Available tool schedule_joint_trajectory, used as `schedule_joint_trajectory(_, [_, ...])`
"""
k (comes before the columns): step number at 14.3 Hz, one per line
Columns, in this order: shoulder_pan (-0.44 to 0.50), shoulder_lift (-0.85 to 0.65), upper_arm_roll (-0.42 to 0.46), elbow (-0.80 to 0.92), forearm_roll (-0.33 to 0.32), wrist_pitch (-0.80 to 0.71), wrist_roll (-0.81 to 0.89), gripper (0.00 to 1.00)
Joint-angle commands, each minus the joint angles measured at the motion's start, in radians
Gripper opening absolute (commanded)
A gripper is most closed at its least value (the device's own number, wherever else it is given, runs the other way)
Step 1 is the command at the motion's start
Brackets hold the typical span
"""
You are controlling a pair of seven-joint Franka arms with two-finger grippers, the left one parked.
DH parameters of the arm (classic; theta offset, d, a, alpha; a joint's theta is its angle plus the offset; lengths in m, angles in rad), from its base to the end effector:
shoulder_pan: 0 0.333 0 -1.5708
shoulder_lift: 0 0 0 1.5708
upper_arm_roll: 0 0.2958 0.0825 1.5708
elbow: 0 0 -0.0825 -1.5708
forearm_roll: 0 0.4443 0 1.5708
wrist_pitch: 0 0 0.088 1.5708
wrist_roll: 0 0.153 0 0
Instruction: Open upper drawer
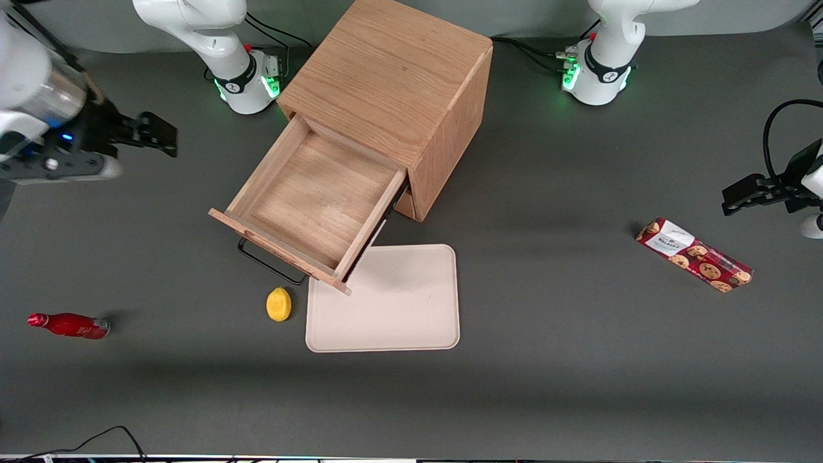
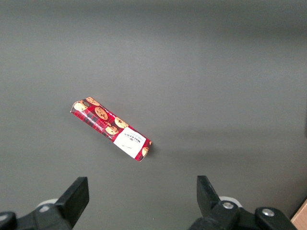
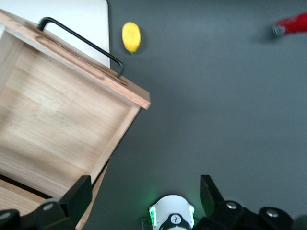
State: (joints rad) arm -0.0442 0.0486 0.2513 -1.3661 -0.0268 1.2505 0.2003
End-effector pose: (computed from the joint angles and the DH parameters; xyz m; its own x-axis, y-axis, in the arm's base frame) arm 0.5734 0.1122 0.6106 0.9878 -0.0025 -0.1558 0.0048 -0.9989 0.0463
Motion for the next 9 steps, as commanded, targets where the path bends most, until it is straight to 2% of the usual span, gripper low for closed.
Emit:
schedule_joint_trajectory(1, [-0.002,-0.206,-0.069,-0.219,0.068,0.068,0.036,1.0])
schedule_joint_trajectory(4, [-0.003,-0.285,-0.084,-0.309,0.07,0.11,0.056,1.0])
schedule_joint_trajectory(9, [0.001,-0.181,-0.113,-0.18,0.061,0.102,0.059,1.0])
